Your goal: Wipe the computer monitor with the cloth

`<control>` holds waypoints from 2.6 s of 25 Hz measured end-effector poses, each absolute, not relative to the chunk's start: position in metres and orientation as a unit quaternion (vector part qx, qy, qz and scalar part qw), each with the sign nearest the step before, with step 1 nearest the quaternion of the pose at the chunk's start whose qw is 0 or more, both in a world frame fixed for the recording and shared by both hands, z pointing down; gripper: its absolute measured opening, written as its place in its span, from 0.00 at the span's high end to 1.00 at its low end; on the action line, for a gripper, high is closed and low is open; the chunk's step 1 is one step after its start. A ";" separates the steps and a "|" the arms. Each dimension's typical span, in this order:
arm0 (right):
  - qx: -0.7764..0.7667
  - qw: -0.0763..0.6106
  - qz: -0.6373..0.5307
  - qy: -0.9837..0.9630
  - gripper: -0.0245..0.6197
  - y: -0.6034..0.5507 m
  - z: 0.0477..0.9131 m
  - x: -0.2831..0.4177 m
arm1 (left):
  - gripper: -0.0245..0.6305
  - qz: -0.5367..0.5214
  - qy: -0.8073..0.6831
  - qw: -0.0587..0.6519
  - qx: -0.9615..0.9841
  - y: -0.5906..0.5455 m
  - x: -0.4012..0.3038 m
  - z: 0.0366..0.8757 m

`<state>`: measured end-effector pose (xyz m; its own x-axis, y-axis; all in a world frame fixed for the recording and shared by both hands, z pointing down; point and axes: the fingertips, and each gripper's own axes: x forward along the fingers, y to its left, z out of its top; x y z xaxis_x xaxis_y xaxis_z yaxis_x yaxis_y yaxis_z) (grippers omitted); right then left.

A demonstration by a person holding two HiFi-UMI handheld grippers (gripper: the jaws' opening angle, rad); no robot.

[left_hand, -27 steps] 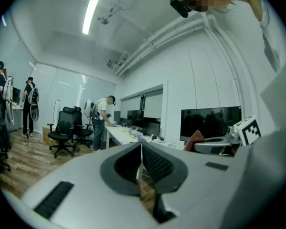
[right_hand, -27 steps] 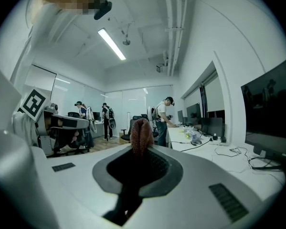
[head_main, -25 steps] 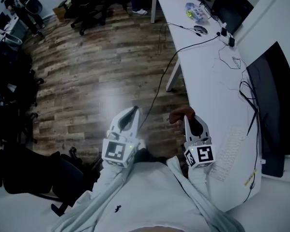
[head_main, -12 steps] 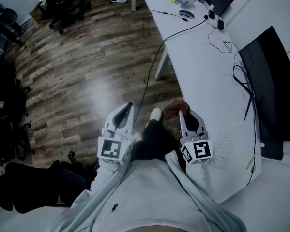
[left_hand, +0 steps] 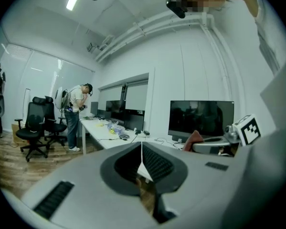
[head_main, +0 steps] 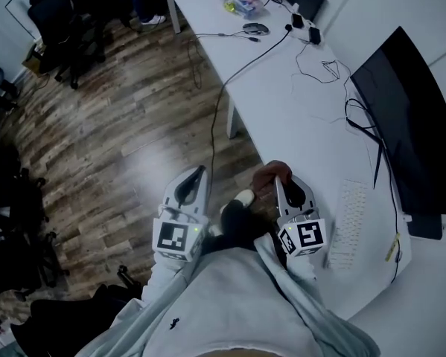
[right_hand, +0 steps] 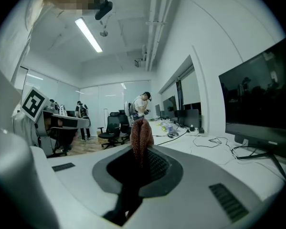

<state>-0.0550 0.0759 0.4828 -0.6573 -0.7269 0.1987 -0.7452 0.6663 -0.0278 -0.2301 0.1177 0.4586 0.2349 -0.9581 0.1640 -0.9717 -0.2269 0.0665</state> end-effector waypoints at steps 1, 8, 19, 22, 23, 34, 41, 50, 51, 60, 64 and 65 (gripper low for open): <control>0.412 0.085 0.058 -0.905 0.91 0.065 0.485 -0.051 | 0.93 0.046 -0.612 0.075 0.786 0.105 -0.227 0.457; 0.473 0.060 0.063 -0.877 0.91 -0.007 0.470 -0.014 | 0.93 0.043 -0.567 0.044 0.821 0.002 -0.196 0.429; 0.636 0.019 0.051 -0.770 0.91 -0.046 0.443 0.123 | 0.93 0.035 -0.412 0.017 0.910 -0.111 -0.054 0.413; 0.676 0.019 0.050 -0.735 0.91 -0.035 0.441 0.160 | 0.93 0.041 -0.363 0.019 0.931 -0.119 -0.014 0.416; 0.690 0.019 0.050 -0.722 0.91 -0.029 0.440 0.172 | 0.93 0.041 -0.345 0.020 0.938 -0.121 -0.001 0.415; 0.800 0.006 0.030 -0.599 0.91 -0.011 0.415 0.228 | 0.93 0.043 -0.169 0.007 0.985 -0.146 0.089 0.402; 0.828 0.004 0.013 -0.561 0.91 -0.046 0.397 0.229 | 0.93 0.046 -0.105 -0.005 0.993 -0.177 0.102 0.399; 0.830 0.012 0.002 -0.558 0.91 -0.066 0.385 0.224 | 0.93 0.050 -0.103 0.006 0.993 -0.197 0.093 0.401; 0.828 0.014 0.000 -0.561 0.91 -0.069 0.383 0.224 | 0.93 0.049 -0.107 0.006 0.993 -0.200 0.091 0.401; 0.802 0.019 -0.024 -0.596 0.91 -0.113 0.359 0.211 | 0.93 0.049 -0.130 0.017 0.990 -0.211 0.071 0.403; 0.781 0.024 -0.043 -0.623 0.91 -0.150 0.339 0.199 | 0.93 0.046 -0.144 0.024 0.988 -0.220 0.061 0.402; 0.775 0.025 -0.051 -0.629 0.91 -0.161 0.332 0.196 | 0.93 0.044 -0.148 0.026 0.988 -0.223 0.058 0.402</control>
